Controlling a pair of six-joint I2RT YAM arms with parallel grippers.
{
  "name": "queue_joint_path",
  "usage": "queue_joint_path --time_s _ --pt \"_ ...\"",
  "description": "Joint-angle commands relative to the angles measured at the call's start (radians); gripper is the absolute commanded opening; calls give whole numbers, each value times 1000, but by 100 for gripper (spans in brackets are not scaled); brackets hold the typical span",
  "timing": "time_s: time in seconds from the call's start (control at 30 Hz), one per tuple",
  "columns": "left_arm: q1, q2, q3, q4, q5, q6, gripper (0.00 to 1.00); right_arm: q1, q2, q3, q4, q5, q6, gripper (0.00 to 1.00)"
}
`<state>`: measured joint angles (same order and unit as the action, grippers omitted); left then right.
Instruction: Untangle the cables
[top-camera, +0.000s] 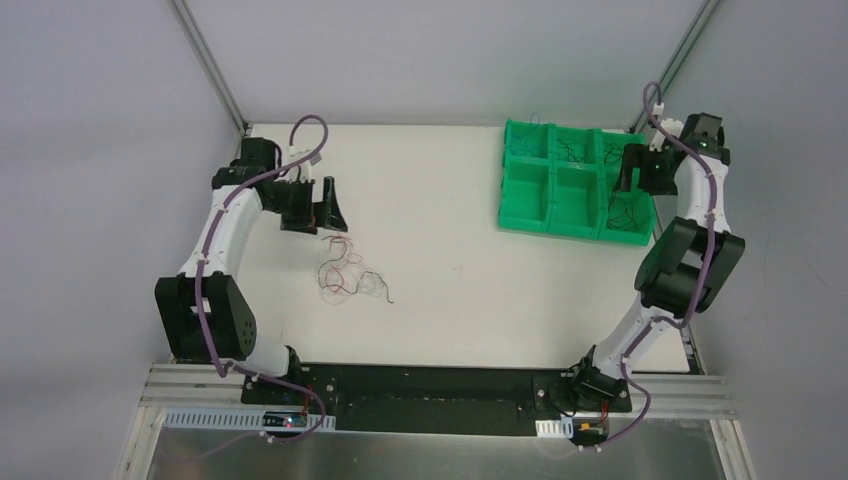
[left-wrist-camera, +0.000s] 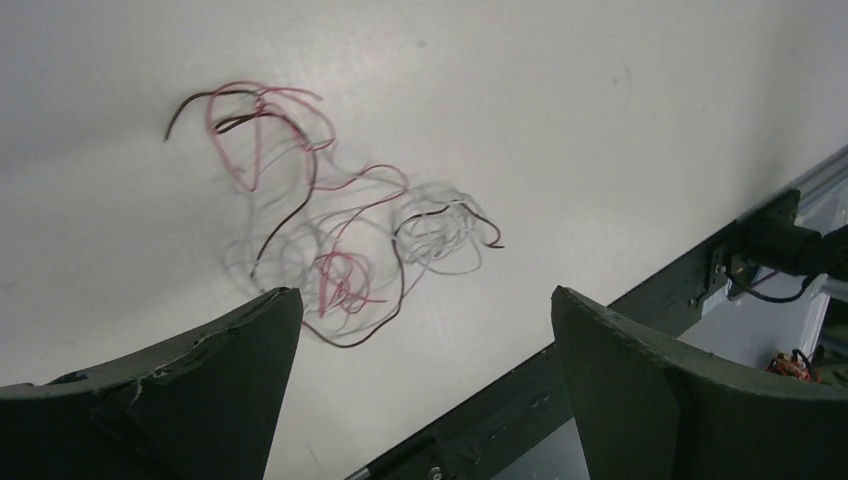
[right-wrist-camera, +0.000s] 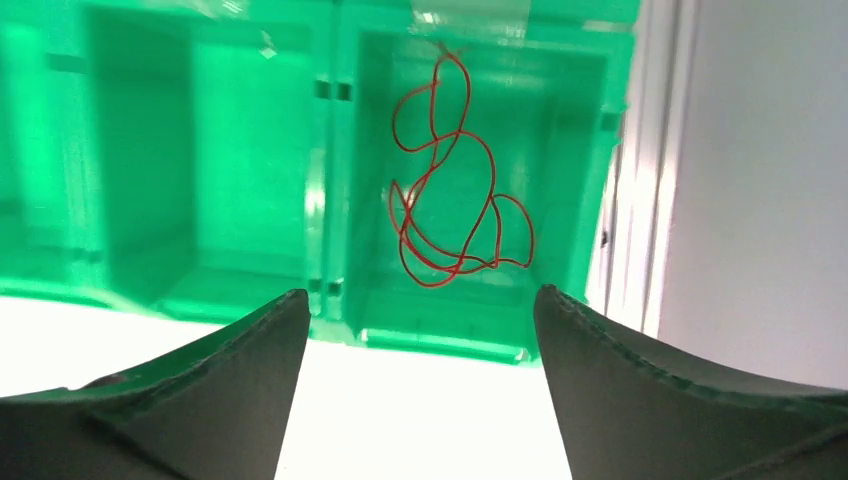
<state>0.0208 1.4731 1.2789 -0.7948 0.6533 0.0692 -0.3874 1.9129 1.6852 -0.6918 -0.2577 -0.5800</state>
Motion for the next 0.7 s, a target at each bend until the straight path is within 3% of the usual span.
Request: queue_joint_path --time_s 0.0,0.1,0.3,0.37,0.57,0.67 --pt "97 2 -61 -121 -97 76 99 2 -156 74 -77 -80 1 88" --pt "103 48 -106 -120 -92 66 92 29 -202 95 -128 -137 41 90" --pt "64 239 -147 -39 1 -64 63 151 -341 -23 -184 -304 184 90" --pt "-6 284 -153 29 39 -130 52 225 -393 -99 -164 -322 218 90" --pt "-310 376 10 124 216 -186 3 377 -488 -291 -92 -374 261 87" --pt "-328 323 33 150 294 -174 0 429 -500 -339 -70 -385 278 82"
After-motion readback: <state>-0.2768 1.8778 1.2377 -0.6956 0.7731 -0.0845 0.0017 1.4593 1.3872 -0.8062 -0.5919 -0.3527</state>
